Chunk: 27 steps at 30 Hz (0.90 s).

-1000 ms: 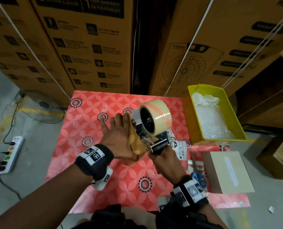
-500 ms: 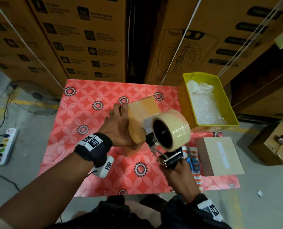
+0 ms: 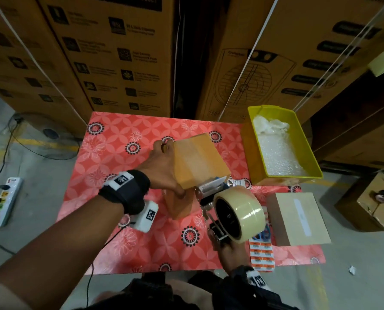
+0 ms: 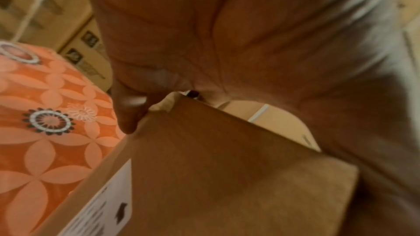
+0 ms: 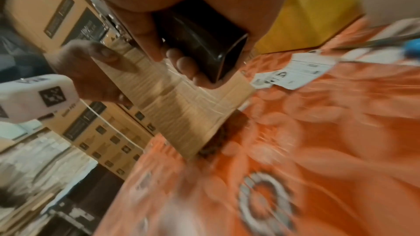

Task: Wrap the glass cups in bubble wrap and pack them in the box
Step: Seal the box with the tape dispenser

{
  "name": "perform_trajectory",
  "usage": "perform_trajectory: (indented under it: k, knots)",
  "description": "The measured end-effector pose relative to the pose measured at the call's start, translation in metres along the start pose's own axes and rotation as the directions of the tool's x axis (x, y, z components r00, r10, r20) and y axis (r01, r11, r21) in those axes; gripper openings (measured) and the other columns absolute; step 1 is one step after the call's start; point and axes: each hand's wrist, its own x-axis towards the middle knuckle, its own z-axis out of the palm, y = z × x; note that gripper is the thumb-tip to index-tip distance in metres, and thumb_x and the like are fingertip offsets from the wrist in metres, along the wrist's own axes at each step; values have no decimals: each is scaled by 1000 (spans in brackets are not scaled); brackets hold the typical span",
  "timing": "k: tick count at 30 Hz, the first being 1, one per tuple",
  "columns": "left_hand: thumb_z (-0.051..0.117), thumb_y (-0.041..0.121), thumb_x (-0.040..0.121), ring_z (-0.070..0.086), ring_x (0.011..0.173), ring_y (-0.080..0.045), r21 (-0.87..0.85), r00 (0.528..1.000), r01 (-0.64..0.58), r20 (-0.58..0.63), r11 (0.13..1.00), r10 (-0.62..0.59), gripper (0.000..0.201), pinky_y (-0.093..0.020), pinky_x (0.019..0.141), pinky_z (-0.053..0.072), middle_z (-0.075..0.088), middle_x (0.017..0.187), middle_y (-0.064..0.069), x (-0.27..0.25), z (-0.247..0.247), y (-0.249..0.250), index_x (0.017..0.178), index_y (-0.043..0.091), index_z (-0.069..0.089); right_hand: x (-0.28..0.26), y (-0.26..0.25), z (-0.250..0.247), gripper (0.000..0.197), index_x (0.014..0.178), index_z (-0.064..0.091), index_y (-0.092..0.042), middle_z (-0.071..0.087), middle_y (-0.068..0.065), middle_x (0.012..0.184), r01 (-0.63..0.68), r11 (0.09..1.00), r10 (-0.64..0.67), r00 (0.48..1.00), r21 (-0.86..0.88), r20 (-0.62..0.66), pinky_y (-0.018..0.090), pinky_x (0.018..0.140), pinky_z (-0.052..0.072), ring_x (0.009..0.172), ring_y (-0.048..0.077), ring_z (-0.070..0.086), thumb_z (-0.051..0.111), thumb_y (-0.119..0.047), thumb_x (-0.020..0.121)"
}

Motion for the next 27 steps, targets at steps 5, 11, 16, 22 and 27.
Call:
perform_trajectory:
  k: [5,11,16,22,27]
  knots:
    - [93,52,49,44,133,-33,-196,989,112,115,974,-90,128,-40,111,43,41,143,-6,38,-52,-22,157,19,33,72,-51,43,13,100,71,-26,71,-20,77,244,958,-253,966,152,45,19,66,52,71,-7,64,64,-20,91]
    - [96,24,76,57,129,-21,-382,983,94,-113,919,-147,62,-30,104,44,67,133,4,58,-82,-34,132,31,72,151,-105,72,36,101,71,-39,68,-28,74,277,954,-287,955,115,77,16,63,47,68,-7,58,70,-5,89]
    - [72,4,85,70,85,-32,-6,843,171,-516,985,-149,20,-42,77,61,73,91,-6,59,-66,-24,95,21,74,197,-132,96,7,79,72,-23,61,-9,61,185,983,-185,978,13,98,36,58,45,54,19,53,67,-22,75]
    - [85,59,69,-15,160,-46,328,970,90,-241,940,-8,148,-55,129,-9,-16,173,-24,64,-36,-41,164,3,-15,213,-159,101,11,67,63,-10,58,2,56,197,980,-194,977,-36,87,39,54,49,51,25,54,63,-16,76]
    - [89,81,41,-48,144,-45,399,995,102,-47,911,-91,189,-59,130,-1,-55,154,-20,60,-20,-37,151,1,-42,223,-172,111,26,80,67,-8,68,11,65,158,983,-151,985,-89,80,44,54,57,57,35,65,60,-32,75]
